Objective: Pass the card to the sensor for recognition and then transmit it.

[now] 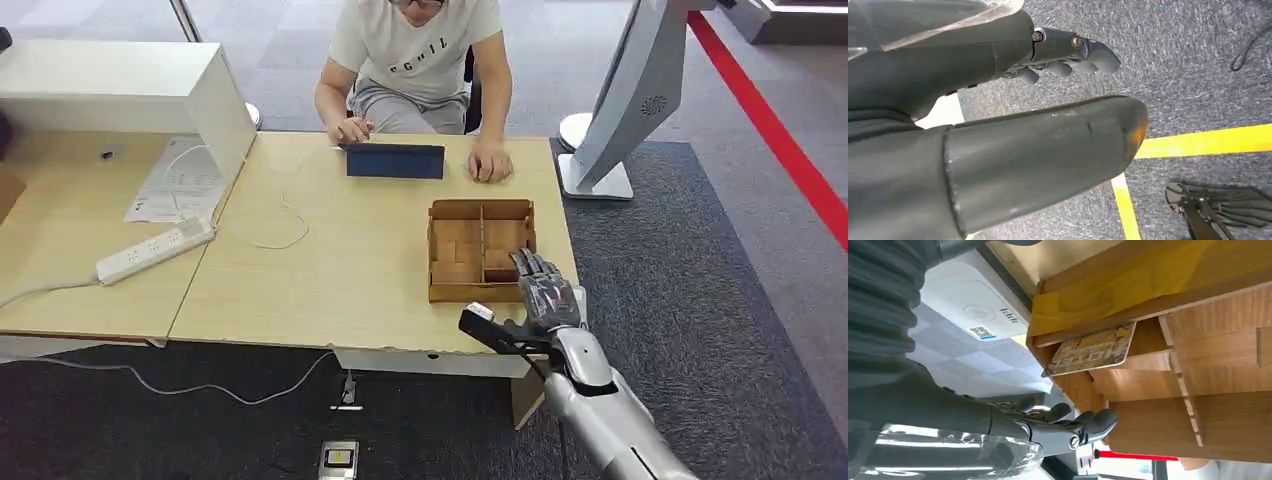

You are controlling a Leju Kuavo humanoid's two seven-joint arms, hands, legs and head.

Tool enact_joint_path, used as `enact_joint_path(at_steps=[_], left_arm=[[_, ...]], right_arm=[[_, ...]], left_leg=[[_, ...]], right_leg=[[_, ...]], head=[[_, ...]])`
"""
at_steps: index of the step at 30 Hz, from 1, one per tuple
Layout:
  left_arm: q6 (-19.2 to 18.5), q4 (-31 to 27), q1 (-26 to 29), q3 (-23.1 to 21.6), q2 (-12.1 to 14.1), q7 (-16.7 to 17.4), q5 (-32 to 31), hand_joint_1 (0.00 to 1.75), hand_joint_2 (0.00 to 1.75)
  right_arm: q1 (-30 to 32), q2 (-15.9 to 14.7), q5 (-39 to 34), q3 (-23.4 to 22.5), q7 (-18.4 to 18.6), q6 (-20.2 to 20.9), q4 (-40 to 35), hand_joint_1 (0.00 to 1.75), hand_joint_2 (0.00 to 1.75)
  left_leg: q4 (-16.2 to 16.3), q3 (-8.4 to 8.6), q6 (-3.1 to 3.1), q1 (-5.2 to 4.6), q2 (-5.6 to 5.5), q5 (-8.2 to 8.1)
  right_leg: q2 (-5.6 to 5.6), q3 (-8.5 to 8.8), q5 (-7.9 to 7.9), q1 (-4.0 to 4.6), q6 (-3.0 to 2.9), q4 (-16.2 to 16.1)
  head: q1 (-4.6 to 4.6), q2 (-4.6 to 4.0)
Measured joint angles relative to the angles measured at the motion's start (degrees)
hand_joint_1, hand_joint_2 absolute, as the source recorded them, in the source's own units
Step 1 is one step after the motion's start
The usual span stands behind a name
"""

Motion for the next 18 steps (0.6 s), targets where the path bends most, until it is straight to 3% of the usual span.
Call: enact_joint_path(at_steps=[18], left_arm=[[0.6, -0.5, -0.2, 0.0, 0.6, 0.5, 0.9, 0.00, 0.00]], right_arm=[[-1.0, 1.2, 0.0, 0.9, 0.1, -1.3, 2.0, 0.00, 1.75]], left_leg=[[0.0, -0.01, 0.00, 0.00, 0.00, 0.00]], right_leg=[[0.00, 0.00, 0.00, 0.00, 0.00, 0.0]], head=[[0.02, 0.00]])
